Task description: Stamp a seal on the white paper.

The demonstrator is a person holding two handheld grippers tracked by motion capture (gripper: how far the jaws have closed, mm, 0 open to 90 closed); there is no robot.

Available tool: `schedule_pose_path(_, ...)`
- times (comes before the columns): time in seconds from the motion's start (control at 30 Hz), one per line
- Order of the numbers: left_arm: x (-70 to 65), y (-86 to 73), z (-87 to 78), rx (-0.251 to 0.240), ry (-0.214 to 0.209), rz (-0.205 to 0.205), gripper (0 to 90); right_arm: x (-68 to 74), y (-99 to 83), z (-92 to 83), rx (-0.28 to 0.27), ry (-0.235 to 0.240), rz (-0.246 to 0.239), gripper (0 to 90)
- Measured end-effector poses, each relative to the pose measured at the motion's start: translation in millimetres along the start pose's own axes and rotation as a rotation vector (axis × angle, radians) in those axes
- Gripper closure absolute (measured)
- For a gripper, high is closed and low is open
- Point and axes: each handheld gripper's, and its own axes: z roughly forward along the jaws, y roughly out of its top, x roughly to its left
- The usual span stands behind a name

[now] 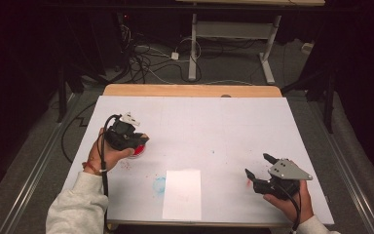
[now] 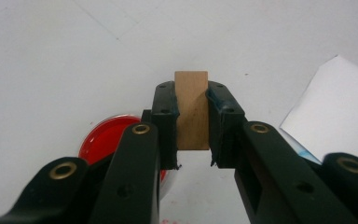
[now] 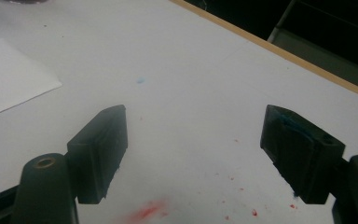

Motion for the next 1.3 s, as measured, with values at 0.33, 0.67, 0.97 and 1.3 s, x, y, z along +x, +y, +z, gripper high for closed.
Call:
schedule_pose_path(0.33, -29.8, 7.1, 4.8, 0.010, -0.047, 0.085, 73.8, 2.8, 2.7, -1.8, -0.013, 0.003, -0.005, 23.4)
schedule_pose_path(0.67, -68.8, 12.6, 7.8, 0.030, -0.087, 0.211, 73.8, 3.0, 4.3, 0.5, -0.015, 0.013, -0.002, 23.5)
schedule_pose_path(0.97, -87.5, 14.6, 14.4, 0.041, -0.129, 0.273, 73.7, 2.8, 4.8, 4.1, -0.012, 0.021, -0.008, 23.6)
schedule_pose_path(1.3, -105.9, 13.6, 24.6, 0.072, -0.168, 0.329, 73.7, 3.4, 4.2, 2.0, -0.011, 0.014, -0.008, 23.5)
